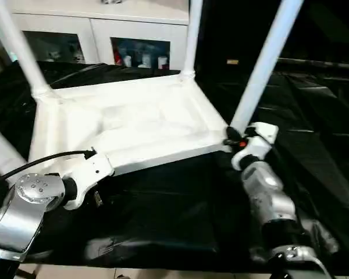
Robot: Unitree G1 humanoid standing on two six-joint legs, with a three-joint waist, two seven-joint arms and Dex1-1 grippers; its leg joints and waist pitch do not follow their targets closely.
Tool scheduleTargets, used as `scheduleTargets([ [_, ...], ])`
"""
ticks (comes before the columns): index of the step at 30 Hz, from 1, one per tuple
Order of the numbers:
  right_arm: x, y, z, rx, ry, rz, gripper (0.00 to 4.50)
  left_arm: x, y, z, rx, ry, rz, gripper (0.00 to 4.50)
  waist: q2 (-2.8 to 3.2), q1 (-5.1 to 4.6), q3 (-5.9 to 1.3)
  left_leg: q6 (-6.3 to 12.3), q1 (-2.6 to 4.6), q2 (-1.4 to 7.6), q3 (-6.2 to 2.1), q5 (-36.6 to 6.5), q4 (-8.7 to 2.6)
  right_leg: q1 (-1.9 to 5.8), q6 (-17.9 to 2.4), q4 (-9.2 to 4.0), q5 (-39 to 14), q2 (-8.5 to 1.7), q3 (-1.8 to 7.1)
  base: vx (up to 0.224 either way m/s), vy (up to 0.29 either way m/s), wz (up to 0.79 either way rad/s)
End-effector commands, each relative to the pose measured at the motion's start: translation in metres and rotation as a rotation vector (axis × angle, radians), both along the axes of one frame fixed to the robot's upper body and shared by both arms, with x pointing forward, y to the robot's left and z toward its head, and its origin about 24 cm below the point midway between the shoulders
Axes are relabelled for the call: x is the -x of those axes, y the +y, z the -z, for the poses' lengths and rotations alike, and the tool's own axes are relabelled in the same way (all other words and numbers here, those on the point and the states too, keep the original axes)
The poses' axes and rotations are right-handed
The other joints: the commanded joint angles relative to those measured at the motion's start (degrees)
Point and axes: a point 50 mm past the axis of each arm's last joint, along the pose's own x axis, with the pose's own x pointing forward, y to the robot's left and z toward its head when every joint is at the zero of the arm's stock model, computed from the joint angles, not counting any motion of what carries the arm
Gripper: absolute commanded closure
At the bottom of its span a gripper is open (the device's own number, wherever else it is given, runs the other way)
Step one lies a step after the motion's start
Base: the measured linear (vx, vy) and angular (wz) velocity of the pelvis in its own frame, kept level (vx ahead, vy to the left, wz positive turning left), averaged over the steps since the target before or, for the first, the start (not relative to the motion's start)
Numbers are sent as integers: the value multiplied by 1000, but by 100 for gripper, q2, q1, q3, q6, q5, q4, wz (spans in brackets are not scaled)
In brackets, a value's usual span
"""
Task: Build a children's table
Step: Rotate table base
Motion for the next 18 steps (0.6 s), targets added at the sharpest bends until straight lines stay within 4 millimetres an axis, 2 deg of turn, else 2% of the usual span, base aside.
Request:
scheduleTargets([
  [1,0,-27,-3,0,-14,110,450,3,4,-4,32,-32,-15,2,153,-32,-369,-60,77,-33,82,-872,-365,270,-1235,-273,103,-41,79,0,0,0],
  [3,-1,-31,-4,27,-19,116,450,9,5,-3,79,-28,-15,2,130,-51,-363,-53,62,-38,87,-950,-362,277,-1218,-284,29,-35,76,0,0,0],
  [5,0,-33,-3,50,-18,90,450,23,9,-1,169,1,-18,2,112,-71,-351,-22,50,-35,87,-1090,-366,282,-1209,-307,-176,-41,76,0,0,0],
  [6,0,-33,-3,50,-18,90,450,23,9,-1,169,1,-18,2,98,-102,-341,1,18,-35,81,-1119,-380,291,-1206,-318,-277,-44,73,0,0,0],
  [8,2,-32,-1,65,-17,55,450,36,14,1,238,33,-25,2,98,-131,-346,35,38,-34,83,-1222,-371,268,-1207,-322,-424,-42,75,0,0,0],
  [9,5,-30,1,80,-18,25,450,45,20,3,278,54,-39,2,76,-182,-321,52,-13,-29,71,-1370,-388,275,-1198,-349,-740,-52,72,0,0,0],
  [11,8,-28,2,96,-22,-9,450,52,28,5,303,58,-63,2,86,-189,-316,89,33,-12,82,-1546,-378,227,-1143,-395,-1009,-43,92,0,0,0],
  [13,15,-20,4,119,-29,-108,450,66,48,9,331,53,-121,2,96,-182,-287,106,15,-1,79,-1621,-404,217,-1100,-418,-1046,-14,93,0,0,0],
  [14,15,-20,4,119,-29,-108,450,66,48,9,331,53,-121,2,96,-182,-287,106,15,-1,79,-1621,-404,217,-1100,-418,-1046,-14,93,0,0,0],
  [15,15,-20,4,119,-29,-108,450,66,48,9,331,53,-121,2,108,-183,-287,48,62,21,77,-1790,-421,178,-1070,-427,-1211,-3,94,0,0,0],
  [16,19,-14,5,137,-33,-170,450,72,60,10,336,41,-156,2,105,-176,-287,38,75,25,79,-1832,-419,168,-1075,-428,-1235,-4,97,0,0,0],
  [17,26,-7,7,166,-34,-254,450,78,78,8,355,16,-210,2,137,-164,-264,33,63,26,76,-1915,-433,163,-1049,-438,-1289,-6,105,0,0,0],
  [18,30,-1,8,188,-35,-316,450,84,92,6,361,-6,-248,2,123,-164,-266,28,59,17,75,-1943,-438,173,-985,-453,-1364,-6,105,0,0,0],
])
